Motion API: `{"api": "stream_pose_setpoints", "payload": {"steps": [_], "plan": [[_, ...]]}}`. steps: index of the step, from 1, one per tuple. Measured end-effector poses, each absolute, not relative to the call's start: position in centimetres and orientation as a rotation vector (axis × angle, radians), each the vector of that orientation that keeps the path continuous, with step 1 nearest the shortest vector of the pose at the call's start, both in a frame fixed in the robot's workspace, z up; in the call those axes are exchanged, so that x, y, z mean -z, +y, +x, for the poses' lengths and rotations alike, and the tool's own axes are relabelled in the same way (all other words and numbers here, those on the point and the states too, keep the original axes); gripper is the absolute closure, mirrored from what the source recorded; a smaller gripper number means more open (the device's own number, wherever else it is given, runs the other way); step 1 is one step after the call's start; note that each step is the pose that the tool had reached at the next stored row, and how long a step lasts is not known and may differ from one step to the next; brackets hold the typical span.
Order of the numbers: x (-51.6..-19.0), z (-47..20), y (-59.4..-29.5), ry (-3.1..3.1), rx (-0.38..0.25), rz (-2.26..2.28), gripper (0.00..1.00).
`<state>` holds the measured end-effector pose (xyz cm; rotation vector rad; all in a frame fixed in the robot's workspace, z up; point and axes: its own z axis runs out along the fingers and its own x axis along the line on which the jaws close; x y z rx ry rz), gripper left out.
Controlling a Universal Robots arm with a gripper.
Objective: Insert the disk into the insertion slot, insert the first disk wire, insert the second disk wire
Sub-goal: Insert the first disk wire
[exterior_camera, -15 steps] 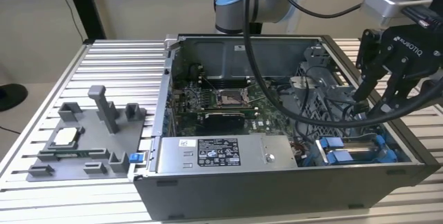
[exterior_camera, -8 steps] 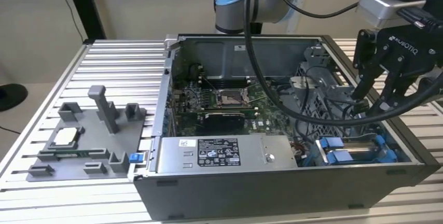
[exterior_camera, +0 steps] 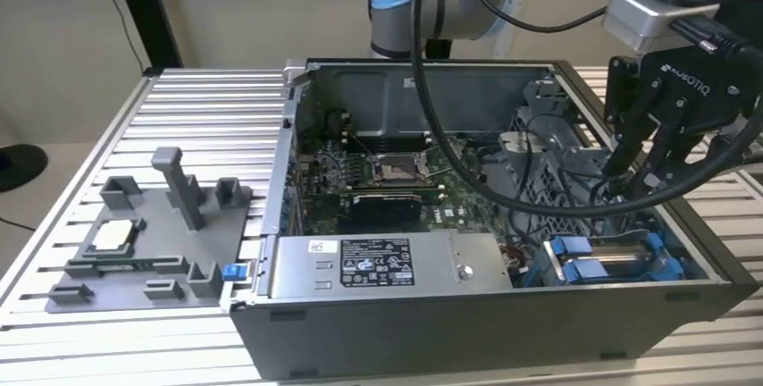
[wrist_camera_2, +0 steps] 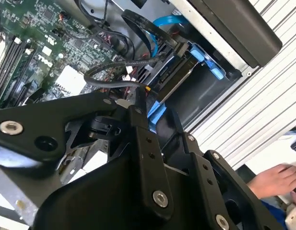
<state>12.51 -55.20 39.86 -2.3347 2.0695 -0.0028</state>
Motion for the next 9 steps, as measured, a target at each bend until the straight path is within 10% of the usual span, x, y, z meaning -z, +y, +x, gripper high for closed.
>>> {"api": "stream_pose_setpoints", "payload": {"steps": [9], "plan": [[-39.53,12.42,-54.85,2.058,0.024,-2.333,1.0]]}}
